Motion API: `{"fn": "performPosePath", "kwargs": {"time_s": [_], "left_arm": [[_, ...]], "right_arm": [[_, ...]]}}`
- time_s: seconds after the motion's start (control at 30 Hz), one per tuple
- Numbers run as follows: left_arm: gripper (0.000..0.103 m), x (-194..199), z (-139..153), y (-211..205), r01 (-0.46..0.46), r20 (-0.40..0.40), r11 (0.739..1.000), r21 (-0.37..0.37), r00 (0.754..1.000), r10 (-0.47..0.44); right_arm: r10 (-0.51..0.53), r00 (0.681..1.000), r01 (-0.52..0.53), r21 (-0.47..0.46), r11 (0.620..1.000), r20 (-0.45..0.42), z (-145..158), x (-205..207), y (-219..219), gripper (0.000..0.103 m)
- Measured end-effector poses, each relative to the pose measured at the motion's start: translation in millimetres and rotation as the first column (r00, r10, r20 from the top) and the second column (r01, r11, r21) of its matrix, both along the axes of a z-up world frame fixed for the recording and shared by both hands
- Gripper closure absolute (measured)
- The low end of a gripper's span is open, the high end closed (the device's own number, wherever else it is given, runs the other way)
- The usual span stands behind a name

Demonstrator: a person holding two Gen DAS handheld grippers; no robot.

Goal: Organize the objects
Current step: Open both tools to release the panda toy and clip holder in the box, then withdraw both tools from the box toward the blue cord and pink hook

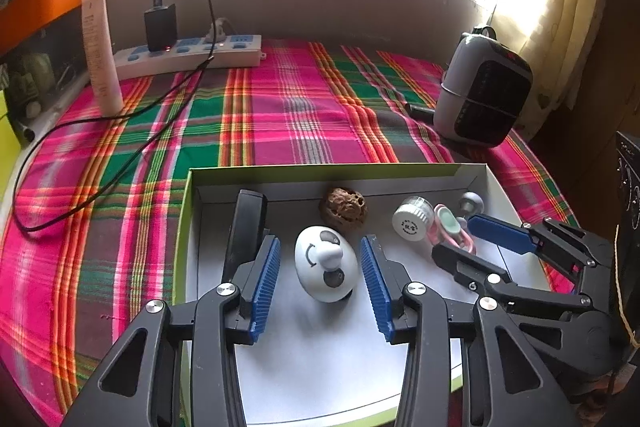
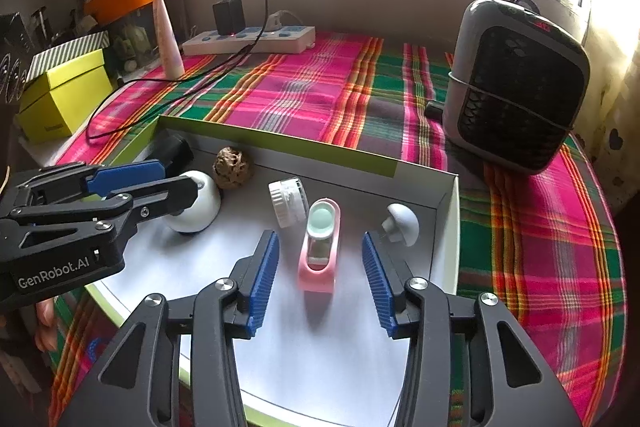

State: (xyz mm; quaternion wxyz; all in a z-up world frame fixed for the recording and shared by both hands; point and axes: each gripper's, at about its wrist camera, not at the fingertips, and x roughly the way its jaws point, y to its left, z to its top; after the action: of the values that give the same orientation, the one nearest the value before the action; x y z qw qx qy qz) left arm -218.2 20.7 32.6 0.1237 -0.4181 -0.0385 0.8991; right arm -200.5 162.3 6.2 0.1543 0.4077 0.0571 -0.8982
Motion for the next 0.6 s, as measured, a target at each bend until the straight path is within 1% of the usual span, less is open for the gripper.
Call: {"fn": "performPosePath", "kwargs": {"time_s": [0.6], "left_arm": [[0.061,36.7,14.6,-8.5,-0.019,-0.039,1.0,0.014,0.999,0.019]], "right_arm": [[-0.02,0.999,0.019,-0.026,0.999,-0.034,14.4,29.9,3.8,0.058]]}}
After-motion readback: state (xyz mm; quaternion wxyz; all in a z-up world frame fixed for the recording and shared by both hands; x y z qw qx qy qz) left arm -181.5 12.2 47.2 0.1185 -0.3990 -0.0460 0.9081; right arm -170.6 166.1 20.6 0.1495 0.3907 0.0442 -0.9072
